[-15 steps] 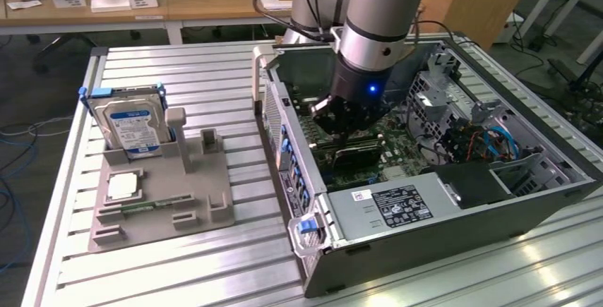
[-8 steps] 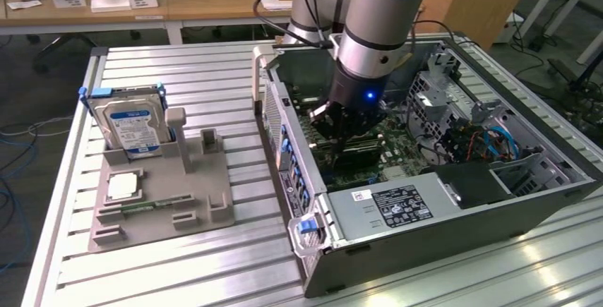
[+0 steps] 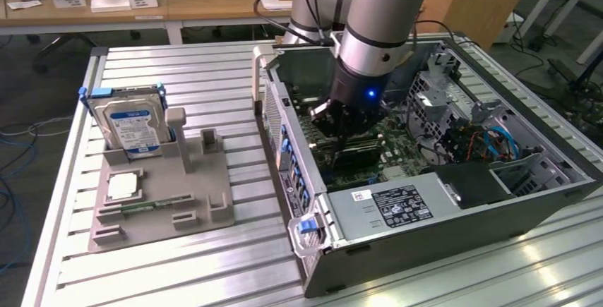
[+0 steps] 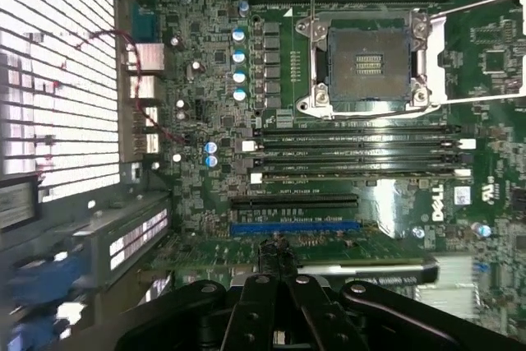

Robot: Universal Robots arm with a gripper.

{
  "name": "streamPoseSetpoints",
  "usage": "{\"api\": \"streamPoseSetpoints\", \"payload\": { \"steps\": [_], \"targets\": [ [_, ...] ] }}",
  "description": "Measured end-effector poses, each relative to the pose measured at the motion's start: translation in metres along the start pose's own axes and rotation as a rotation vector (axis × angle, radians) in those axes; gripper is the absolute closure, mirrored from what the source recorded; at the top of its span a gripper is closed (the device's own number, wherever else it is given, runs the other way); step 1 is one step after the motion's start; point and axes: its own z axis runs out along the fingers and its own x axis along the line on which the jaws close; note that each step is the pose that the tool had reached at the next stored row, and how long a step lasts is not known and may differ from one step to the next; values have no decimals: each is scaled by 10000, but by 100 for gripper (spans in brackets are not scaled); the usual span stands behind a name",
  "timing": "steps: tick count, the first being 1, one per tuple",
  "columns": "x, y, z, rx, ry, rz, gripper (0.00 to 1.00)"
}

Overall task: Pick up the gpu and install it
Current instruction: 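Press down on the gpu until it lock into place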

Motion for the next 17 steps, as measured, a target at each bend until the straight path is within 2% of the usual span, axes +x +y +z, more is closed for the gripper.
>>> {"api": "streamPoseSetpoints", "payload": {
  "steps": [3, 7, 17],
  "targets": [
    [0, 2, -70, 6, -2, 1, 89],
    [-50, 4, -68, 5, -3, 0, 89],
    [-72, 5, -68, 5, -2, 0, 89]
  ]
}}
